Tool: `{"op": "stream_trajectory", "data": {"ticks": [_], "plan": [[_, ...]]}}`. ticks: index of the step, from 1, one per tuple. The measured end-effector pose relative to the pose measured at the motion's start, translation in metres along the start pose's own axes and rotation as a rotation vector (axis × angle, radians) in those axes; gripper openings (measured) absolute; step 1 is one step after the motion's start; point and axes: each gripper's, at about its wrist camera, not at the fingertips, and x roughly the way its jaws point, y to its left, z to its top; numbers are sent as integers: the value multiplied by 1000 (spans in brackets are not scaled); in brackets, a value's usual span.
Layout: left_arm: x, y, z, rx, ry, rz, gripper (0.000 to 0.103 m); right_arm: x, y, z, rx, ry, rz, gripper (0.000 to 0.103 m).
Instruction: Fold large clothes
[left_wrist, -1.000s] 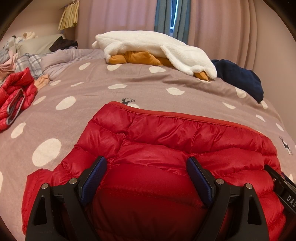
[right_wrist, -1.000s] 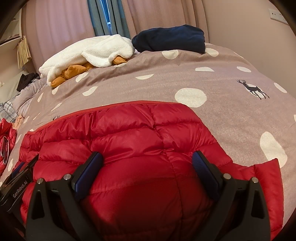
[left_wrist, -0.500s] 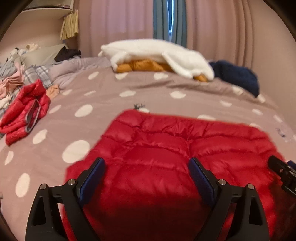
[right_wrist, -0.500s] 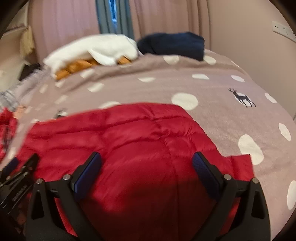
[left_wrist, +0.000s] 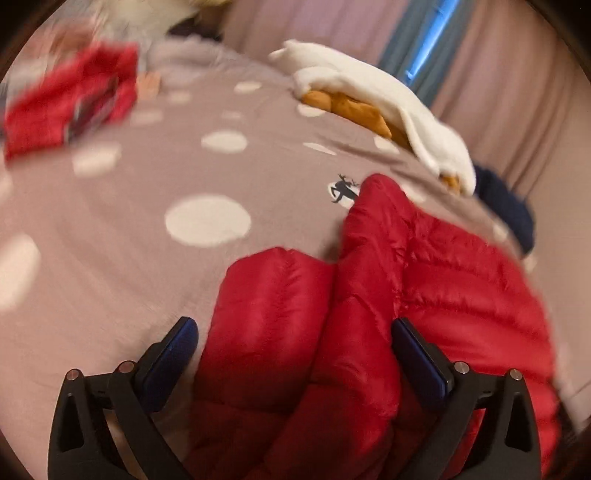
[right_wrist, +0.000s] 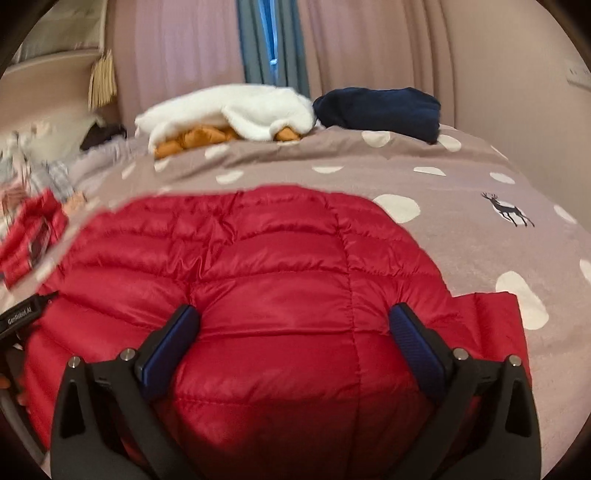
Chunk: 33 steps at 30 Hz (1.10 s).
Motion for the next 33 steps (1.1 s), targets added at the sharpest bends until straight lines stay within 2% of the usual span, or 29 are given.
{"op": "stream_trajectory", "data": {"ticks": [4,22,24,27,28,29,33], "plan": [[3,-9,-3,26,-12,28,103,4,10,1,-47,12,-54,103],[-2,-6,0,36,-10,45,103,1,8,-1,-30,18,-41,103],[-7,-12,0,69,-32,97,103,-1,9,0,-40,26,-67,103],[-26,-38,-4,198,-100,249,103,-12,11,5,-27,64,-125,103],[-37,-47,-7,251,-135,263,103,-17,11,7,-24,73,-127,103],[-48,-52,-10,275,-162,234,103,-24,10,10,-19,74,-127,103],[-90,-71,-12,271,-274,-4,103,-45,-4,25,26,13,-145,103]]}}
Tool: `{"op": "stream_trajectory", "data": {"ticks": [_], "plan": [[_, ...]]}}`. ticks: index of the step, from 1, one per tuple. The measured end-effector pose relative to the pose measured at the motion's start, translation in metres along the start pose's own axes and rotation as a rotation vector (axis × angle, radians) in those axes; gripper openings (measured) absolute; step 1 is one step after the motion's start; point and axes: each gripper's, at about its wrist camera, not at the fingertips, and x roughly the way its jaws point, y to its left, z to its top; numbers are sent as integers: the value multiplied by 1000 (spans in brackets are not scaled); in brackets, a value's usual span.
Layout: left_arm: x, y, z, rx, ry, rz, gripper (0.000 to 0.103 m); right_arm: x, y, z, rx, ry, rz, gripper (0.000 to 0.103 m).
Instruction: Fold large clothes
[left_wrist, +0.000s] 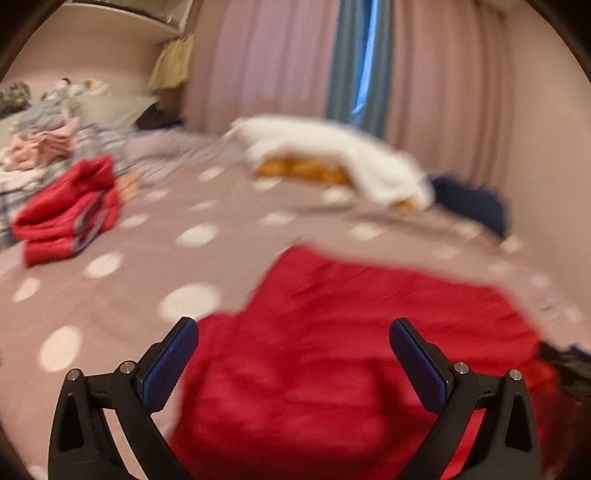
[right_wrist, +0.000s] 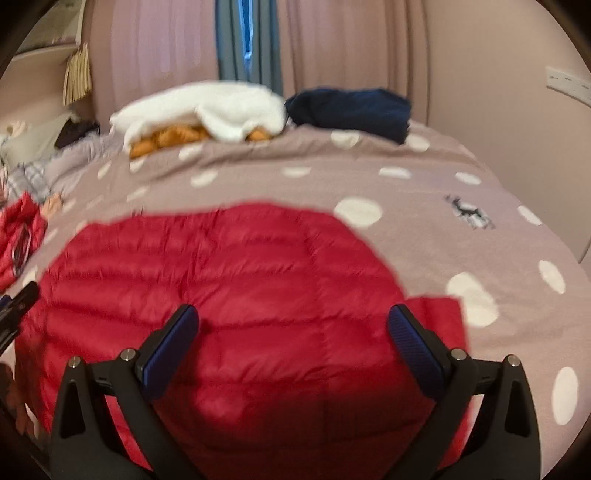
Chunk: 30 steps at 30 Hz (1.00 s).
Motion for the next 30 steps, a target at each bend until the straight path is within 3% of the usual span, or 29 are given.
{"op": "stream_trajectory", "data": {"ticks": [2,4,5,6,9,14,30], "plan": [[6,-9,0,24,-7,-41,103,4,-9,1,32,11,-29,103],[37,-16,-21,98,72,34,103,23,-14,-10,20,60,-76,103],[52,-16,-34,118,112,56,103,39,-18,-25,10,82,-50,103],[61,-12,-35,93,162,22,103,42,-23,-34,35,52,-3,103],[62,-2,-31,46,158,-12,103,44,-40,-36,134,47,68,103],[67,-1,-28,58,177,-6,103,46,-31,-38,106,63,35,103],[68,-3,-27,52,179,-13,103,48,-37,-36,114,63,42,103]]}}
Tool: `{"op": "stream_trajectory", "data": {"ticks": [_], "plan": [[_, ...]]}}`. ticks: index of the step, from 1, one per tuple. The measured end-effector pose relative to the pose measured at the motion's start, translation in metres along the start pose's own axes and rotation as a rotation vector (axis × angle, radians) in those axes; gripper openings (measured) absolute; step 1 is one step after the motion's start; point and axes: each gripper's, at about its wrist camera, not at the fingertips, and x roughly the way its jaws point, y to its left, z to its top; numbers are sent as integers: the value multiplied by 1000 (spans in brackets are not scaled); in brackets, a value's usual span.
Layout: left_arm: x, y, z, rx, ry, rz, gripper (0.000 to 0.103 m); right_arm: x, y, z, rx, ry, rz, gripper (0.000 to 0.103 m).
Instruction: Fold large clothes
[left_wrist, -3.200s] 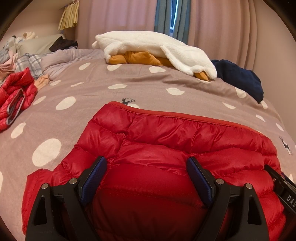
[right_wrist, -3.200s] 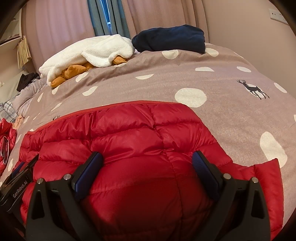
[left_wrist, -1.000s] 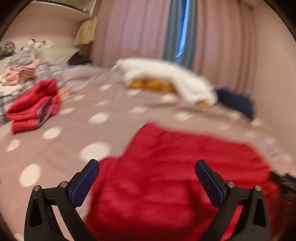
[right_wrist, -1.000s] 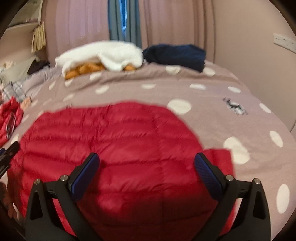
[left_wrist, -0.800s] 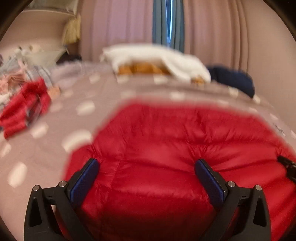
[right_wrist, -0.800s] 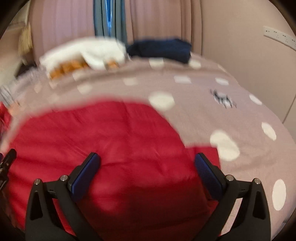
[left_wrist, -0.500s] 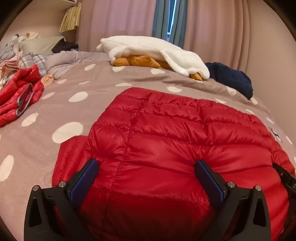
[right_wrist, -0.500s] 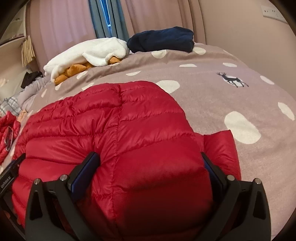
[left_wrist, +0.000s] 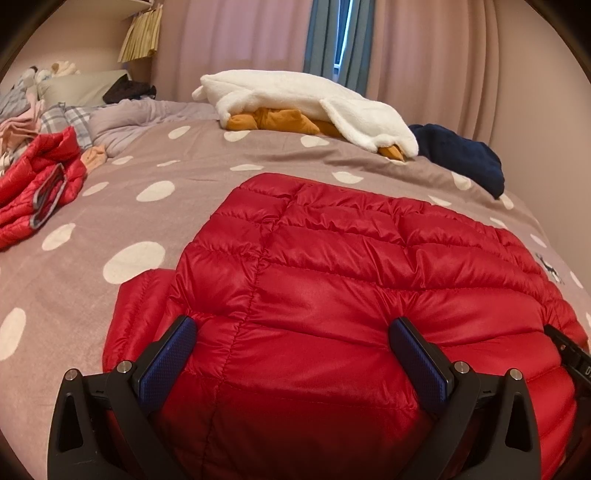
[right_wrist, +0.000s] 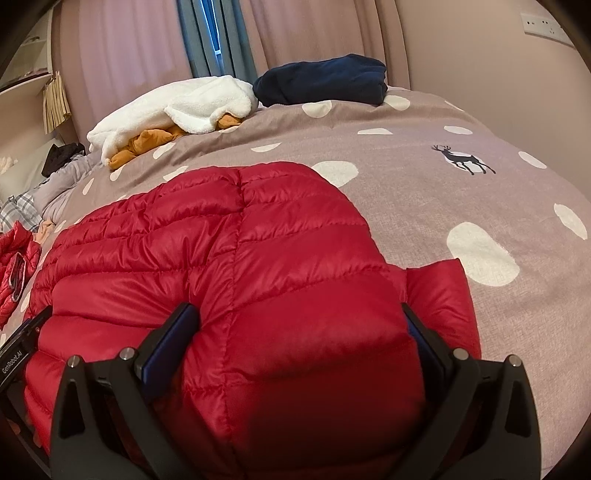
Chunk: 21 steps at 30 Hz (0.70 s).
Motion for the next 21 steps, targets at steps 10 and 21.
{"op": "stream_trajectory", "data": {"ticks": [10,21], "plan": [[-12,-5,1,15,61,72,103,-11,-2,2,57,78,-14,103],[-77,122,-46,-518,146,-122,103,-83,-65,-41,388,122,64,103]]}}
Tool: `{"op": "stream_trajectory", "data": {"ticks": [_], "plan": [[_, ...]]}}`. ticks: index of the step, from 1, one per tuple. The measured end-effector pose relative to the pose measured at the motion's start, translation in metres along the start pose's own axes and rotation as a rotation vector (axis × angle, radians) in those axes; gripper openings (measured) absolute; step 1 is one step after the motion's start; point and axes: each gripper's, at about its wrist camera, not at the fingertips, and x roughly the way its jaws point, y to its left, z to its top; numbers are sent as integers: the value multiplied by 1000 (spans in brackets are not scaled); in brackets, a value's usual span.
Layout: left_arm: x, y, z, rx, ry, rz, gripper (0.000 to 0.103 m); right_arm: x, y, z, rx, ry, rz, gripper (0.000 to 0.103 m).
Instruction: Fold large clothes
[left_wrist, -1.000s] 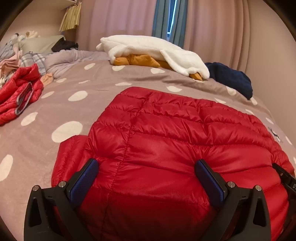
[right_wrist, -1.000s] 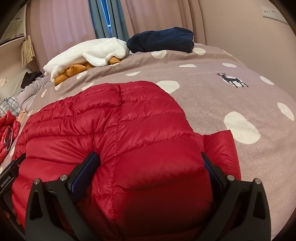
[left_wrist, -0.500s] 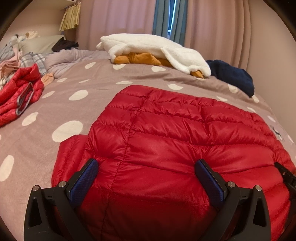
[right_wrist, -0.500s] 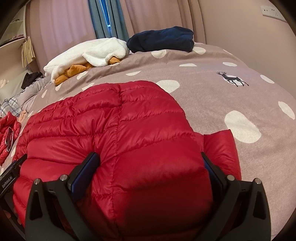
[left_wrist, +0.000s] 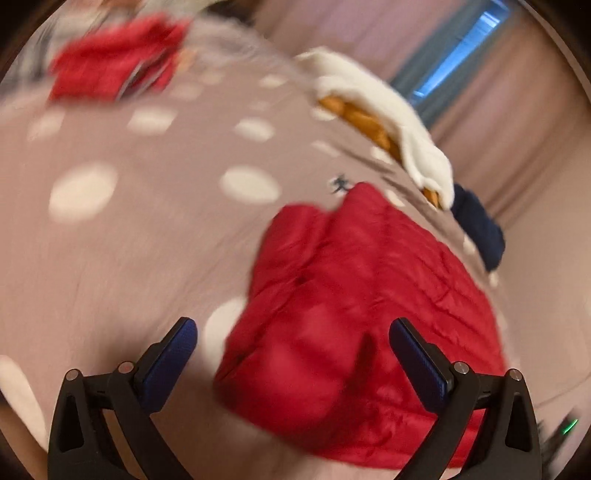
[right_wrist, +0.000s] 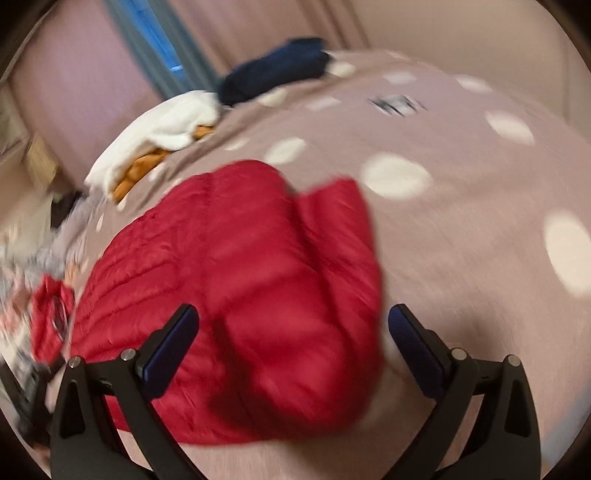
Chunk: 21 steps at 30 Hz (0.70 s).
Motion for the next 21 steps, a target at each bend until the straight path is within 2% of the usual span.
{"op": "stream_trajectory", "data": {"ticks": [2,4,6,9,10,13,16,17,18,19,20,21], "plan": [[10,10,-4,-55,89,-70,103,0,-17,-7,138,27,68,103],[14,7,-11,-50,110,-143,103,-1,-28,-18,269,20,152,103],[21,-3,-15,-61,152,-231,103,-1,-23,-22,303,4,187,103],[38,-21,-22,-125,240,-391,103,15,-6,-28,349,73,314,103],[48,-28,-24,-132,269,-428,103,21,-1,-30,362,86,333,103],[69,-43,-22,-147,288,-437,103,30,15,-32,370,67,310,103],[82,-49,-17,-206,273,-458,102,42,31,-32,397,79,400,103],[84,-49,-16,-223,266,-452,99,49,35,-34,423,94,451,99],[86,-46,-13,-248,246,-419,85,54,37,-34,446,102,474,86],[90,-45,-13,-270,221,-353,71,59,36,-36,461,112,464,74],[92,-45,-16,-274,197,-321,66,71,39,-37,440,140,419,51],[92,-46,-18,-268,168,-302,60,78,40,-36,380,146,399,38]]}}
